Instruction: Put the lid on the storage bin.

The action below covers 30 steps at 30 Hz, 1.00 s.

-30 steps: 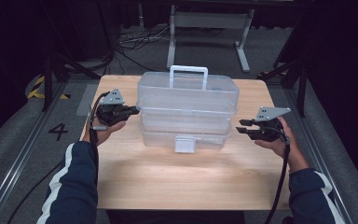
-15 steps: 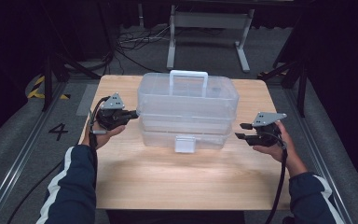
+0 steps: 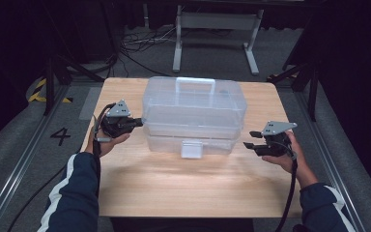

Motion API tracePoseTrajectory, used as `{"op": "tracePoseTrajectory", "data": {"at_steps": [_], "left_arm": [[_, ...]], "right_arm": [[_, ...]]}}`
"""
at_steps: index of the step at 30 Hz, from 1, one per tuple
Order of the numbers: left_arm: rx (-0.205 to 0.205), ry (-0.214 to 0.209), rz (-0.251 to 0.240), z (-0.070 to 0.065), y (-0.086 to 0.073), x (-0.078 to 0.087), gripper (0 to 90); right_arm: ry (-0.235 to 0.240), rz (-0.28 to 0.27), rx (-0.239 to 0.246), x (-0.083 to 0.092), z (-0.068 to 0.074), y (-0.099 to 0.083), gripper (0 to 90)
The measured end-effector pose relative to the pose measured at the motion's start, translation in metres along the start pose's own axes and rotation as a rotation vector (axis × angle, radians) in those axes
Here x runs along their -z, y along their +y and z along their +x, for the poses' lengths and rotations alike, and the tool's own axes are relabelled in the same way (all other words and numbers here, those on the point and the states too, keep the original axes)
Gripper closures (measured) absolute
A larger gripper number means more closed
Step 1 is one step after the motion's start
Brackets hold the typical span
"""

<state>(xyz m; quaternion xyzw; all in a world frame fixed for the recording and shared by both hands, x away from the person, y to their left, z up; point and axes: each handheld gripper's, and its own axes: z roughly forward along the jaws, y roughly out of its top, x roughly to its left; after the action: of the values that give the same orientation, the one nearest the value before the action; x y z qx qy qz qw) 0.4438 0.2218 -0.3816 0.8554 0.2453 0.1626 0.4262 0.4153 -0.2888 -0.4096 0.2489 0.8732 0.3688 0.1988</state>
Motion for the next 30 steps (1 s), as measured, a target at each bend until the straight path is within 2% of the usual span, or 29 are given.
{"op": "tracePoseTrajectory", "data": {"at_steps": [8,10,14,23,30], "left_arm": [[-0.002,-0.003,0.016,-0.002,-0.004,-0.002,90.0],[-0.013,0.013,0.019,-0.002,-0.005,-0.002,90.0],[-0.006,0.002,0.025,-0.002,-0.007,-0.003,90.0],[-0.018,-0.004,0.055,-0.003,-0.010,-0.006,90.0],[-0.017,0.007,0.075,-0.003,-0.013,-0.006,90.0]], "right_arm": [[-0.004,-0.001,-0.012,-0.002,0.002,-0.005,47.9],[0.006,0.003,-0.016,-0.003,0.003,-0.006,47.9],[0.002,0.007,-0.015,-0.003,0.003,-0.007,47.7],[0.001,0.013,-0.022,-0.005,0.003,-0.009,47.2],[-0.005,0.017,-0.024,-0.007,0.003,-0.010,46.6]]}}
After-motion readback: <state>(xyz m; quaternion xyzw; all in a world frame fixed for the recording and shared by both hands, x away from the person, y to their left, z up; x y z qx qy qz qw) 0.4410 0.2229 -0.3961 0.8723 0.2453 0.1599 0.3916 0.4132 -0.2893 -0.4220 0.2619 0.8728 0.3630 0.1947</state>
